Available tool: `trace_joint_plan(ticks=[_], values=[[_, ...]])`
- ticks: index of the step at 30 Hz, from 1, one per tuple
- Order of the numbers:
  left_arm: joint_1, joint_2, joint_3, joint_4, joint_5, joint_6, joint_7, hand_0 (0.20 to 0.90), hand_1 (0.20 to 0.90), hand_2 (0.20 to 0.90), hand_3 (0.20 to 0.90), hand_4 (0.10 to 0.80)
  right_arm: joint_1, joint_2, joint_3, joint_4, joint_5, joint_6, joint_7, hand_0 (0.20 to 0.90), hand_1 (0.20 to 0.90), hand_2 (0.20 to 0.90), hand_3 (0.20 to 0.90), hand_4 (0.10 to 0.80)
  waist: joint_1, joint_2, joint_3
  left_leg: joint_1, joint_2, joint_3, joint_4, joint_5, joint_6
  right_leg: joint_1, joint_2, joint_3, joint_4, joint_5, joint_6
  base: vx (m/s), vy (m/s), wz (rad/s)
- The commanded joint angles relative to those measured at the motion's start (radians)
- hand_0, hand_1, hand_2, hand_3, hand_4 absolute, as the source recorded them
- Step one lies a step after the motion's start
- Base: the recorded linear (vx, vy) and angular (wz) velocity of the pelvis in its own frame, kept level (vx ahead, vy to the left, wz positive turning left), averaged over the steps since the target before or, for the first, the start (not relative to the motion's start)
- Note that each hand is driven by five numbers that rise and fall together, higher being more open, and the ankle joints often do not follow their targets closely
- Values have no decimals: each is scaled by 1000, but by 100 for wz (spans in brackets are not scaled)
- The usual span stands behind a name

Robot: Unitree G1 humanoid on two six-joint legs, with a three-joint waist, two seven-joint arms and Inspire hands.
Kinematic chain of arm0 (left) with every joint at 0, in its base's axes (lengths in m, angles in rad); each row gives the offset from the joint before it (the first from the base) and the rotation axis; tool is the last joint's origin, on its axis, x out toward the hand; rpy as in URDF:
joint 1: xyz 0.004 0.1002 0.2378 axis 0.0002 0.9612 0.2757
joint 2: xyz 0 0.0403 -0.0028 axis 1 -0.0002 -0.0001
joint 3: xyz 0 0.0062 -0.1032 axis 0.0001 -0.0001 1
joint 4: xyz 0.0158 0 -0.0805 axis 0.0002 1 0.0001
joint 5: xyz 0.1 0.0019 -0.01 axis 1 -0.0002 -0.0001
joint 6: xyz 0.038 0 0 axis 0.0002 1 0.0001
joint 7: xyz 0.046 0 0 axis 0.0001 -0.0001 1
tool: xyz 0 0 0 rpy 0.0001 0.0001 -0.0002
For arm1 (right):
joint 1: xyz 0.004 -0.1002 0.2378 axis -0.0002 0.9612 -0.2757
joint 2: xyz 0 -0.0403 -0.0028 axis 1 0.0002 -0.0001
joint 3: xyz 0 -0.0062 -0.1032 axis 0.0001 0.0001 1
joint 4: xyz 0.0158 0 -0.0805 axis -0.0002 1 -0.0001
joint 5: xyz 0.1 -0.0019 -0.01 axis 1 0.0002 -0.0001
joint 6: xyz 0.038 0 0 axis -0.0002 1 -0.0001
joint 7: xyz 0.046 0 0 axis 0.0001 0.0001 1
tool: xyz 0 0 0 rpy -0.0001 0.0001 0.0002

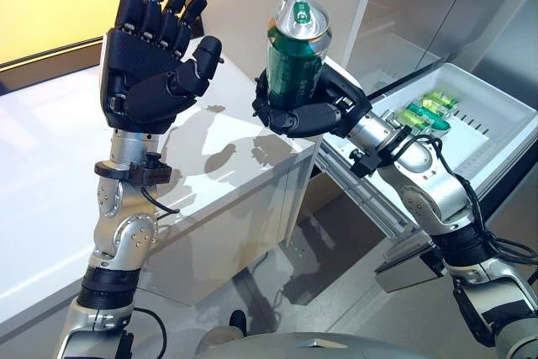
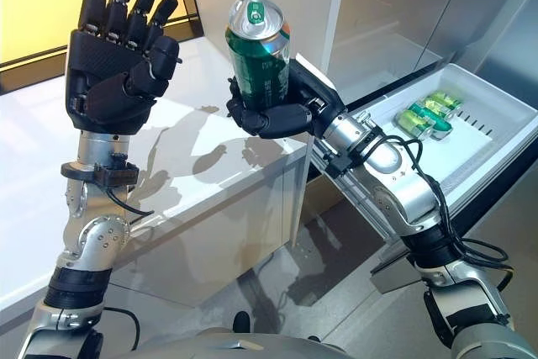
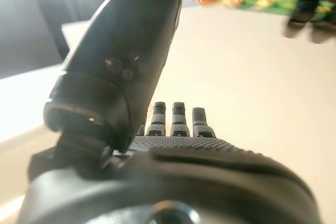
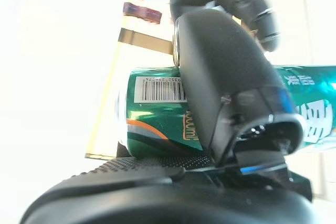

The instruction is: Put drinks into fridge and close the fridge

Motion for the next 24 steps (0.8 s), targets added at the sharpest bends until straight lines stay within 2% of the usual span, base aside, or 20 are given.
trace_joint_plan(ticks=[1,2,3,6,8,10,11,14,16,17,20,24], values=[[6,-10,13,-18,-177,33,-109,900,900,900,900,800,-69,8,-207,-167,123,-194,-46,300,300,300,200,100,-18,0,-106,34,-39,-118,1,-129,15,-38,25,-3,16,22,16,0,0,0],[12,-17,14,-18,-200,42,-114,900,900,900,900,800,-64,8,-211,-170,125,-193,-44,300,300,300,200,100,-19,0,-106,37,-38,-117,1,-134,14,-35,25,-2,16,18,16,-46,15,-1],[38,-56,23,-20,-356,126,-173,900,900,900,900,800,-45,7,-234,-189,124,-190,-43,300,300,300,200,100,-22,1,-106,35,-37,-113,1,-131,14,-39,25,0,16,23,16,0,0,0],[74,-117,3,-25,-460,179,-245,900,900,900,900,800,-19,2,-265,-202,106,-195,-48,300,300,300,200,100,-30,0,-103,35,-36,-110,1,-133,14,-42,27,7,17,23,14,-12,6,-1],[118,-180,-43,-30,-695,296,-418,900,900,900,900,800,14,-17,-312,-202,93,-209,-65,300,300,300,200,100,-38,-5,-99,37,-35,-103,1,-140,14,-44,27,12,18,26,14,-25,5,-7],[135,-197,-71,-29,-807,356,-503,900,900,900,900,800,24,-28,-333,-195,101,-209,-76,300,300,300,200,100,-45,-9,-97,38,-34,-97,1,-144,13,-46,26,16,19,28,14,-18,1,-8],[143,-197,-98,-31,-876,412,-563,900,900,900,900,800,31,-36,-342,-190,92,-212,-89,300,300,300,200,100,-50,-12,-95,38,-34,-94,1,-147,12,-47,27,20,19,29,15,-18,2,-4],[161,-186,-150,-32,-911,463,-660,900,900,900,900,800,50,-64,-369,-181,114,-221,-88,300,300,300,200,100,-60,-13,-89,38,-32,-86,1,-149,11,-50,27,27,18,32,16,-14,7,-3],[174,-181,-189,-27,-946,526,-714,900,900,900,900,800,70,-74,-387,-176,119,-234,-79,300,300,300,200,100,-69,-12,-83,39,-30,-78,1,-157,11,-51,28,35,19,30,17,-26,24,-7],[182,-180,-209,-28,-988,555,-710,900,900,900,900,800,86,-72,-394,-182,113,-239,-72,300,300,300,200,100,-74,-12,-79,39,-29,-73,1,-157,11,-53,28,39,20,31,19,0,0,0],[210,-209,-247,10,-988,610,-693,900,900,900,900,800,112,-74,-408,-193,104,-233,-64,300,300,300,200,100,-84,-15,-71,39,-28,-63,1,-161,11,-56,30,47,20,32,21,-19,17,-3],[289,-248,-253,100,-988,683,-673,900,900,900,900,800,181,-76,-462,-198,123,-234,-30,300,300,300,200,100,-90,-21,-67,32,-26,-51,1,-161,10,-63,32,52,19,36,26,-12,4,-4]])
